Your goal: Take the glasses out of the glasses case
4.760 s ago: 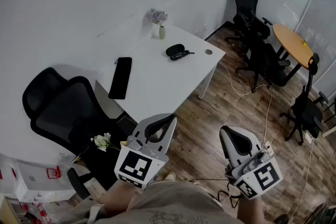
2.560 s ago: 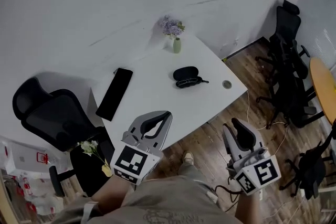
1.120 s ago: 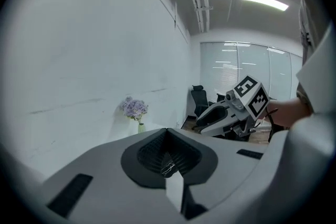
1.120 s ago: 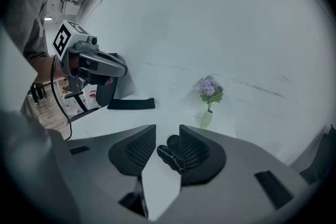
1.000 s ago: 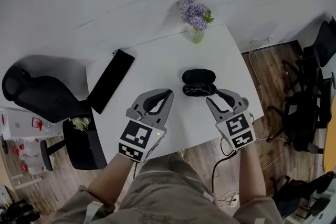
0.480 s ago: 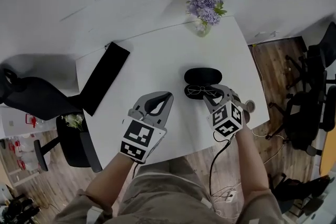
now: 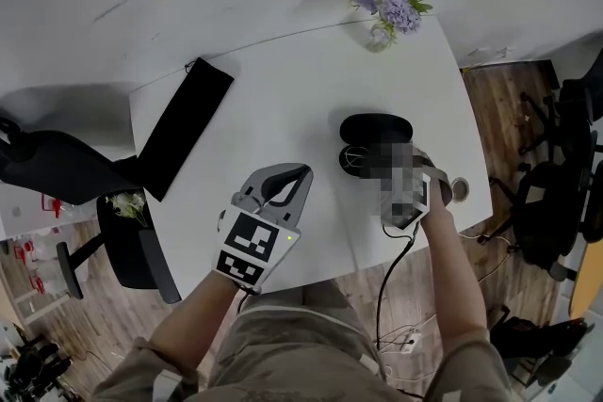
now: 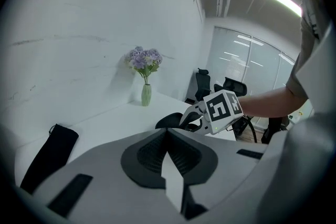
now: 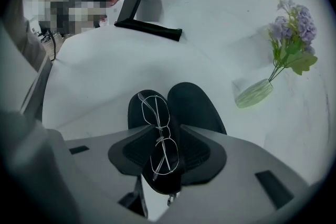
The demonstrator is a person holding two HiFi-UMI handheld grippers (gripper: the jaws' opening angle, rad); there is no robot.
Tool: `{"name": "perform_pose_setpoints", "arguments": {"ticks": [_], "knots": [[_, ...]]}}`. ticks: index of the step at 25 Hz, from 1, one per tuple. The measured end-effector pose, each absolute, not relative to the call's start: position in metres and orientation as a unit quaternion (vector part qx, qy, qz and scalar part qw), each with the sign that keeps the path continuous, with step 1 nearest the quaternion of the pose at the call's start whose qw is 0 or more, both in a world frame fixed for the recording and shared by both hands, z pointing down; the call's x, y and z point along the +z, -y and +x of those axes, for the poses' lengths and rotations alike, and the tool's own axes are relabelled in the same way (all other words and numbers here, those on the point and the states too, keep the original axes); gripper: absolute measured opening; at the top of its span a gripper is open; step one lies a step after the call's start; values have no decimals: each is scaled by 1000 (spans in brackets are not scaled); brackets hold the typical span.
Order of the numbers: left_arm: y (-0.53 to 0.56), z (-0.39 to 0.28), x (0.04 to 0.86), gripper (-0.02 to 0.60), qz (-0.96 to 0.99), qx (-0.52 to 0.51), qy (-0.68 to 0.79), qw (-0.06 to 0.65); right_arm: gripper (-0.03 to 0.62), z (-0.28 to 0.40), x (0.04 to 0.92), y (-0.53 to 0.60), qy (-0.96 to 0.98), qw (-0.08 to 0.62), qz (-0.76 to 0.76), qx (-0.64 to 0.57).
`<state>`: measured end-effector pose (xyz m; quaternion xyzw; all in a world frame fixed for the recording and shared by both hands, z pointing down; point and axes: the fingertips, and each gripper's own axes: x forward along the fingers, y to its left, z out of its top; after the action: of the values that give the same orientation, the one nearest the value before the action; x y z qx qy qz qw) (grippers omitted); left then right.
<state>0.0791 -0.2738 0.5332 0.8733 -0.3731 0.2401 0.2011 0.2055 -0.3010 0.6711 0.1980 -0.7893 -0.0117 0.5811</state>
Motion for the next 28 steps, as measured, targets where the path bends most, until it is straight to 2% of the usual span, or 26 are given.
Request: {"name": "perform_pose_setpoints", "arguments": {"ticks": [7, 14, 19, 24, 28], "knots": [[268, 81, 538, 15, 874, 242, 365, 209, 156, 211, 682, 286, 770, 620, 147, -26], [265, 78, 541, 15, 874, 246, 363, 210, 118, 206, 687, 291, 780, 599, 180, -16], [262, 73, 536, 15, 874, 248, 364, 204, 112, 207, 656, 302, 800, 537, 266, 25], [262, 69, 513, 15, 877, 236, 373, 191, 112, 208, 593, 311, 828, 429, 352, 77], [264, 66, 485, 15, 882, 221, 379, 171, 111, 206, 525, 310, 840, 359, 401, 69]]}}
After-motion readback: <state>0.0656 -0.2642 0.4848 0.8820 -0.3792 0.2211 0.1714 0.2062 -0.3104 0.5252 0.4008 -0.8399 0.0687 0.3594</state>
